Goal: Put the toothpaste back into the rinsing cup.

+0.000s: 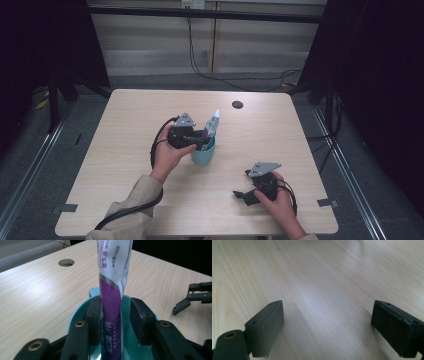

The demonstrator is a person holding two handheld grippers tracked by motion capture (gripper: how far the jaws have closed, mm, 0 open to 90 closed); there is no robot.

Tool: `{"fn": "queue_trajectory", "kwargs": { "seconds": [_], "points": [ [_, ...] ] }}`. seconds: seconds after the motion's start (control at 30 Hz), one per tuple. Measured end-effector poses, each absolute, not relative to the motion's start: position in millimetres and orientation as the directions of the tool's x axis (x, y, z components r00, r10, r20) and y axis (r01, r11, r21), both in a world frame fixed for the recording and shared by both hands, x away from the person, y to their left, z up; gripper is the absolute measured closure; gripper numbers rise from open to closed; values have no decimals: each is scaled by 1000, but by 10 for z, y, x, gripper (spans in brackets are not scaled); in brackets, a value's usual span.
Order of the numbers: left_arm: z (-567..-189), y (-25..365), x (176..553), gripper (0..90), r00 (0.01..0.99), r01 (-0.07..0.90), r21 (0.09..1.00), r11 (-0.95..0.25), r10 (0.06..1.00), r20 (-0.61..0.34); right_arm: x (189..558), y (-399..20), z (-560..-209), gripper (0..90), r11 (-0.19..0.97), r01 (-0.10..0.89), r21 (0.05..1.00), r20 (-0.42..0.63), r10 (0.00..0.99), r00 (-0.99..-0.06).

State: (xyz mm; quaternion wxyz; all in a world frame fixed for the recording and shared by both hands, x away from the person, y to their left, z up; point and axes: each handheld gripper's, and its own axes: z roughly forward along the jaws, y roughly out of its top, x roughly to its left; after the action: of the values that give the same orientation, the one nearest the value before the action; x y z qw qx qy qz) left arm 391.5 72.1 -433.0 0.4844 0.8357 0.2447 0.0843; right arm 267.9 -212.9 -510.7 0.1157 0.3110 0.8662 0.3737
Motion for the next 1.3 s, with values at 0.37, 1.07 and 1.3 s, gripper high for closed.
{"fn": "queue_trajectory", "kwargs": {
  "seconds": [0.37,1.07,1.3],
  "points": [
    [-4255,720,3922,538,865,338,840,-424,491,-100,2680,-2128,-5107,107,528,451,719,31,625,-780],
    [-4147,769,3981,337,849,377,823,-425,513,-124,2686,-2125,-5108,107,529,448,721,30,622,-782],
    [-4152,804,3999,279,836,402,820,-408,528,-147,2687,-2124,-5108,107,529,448,721,30,622,-782]
  ]
}}
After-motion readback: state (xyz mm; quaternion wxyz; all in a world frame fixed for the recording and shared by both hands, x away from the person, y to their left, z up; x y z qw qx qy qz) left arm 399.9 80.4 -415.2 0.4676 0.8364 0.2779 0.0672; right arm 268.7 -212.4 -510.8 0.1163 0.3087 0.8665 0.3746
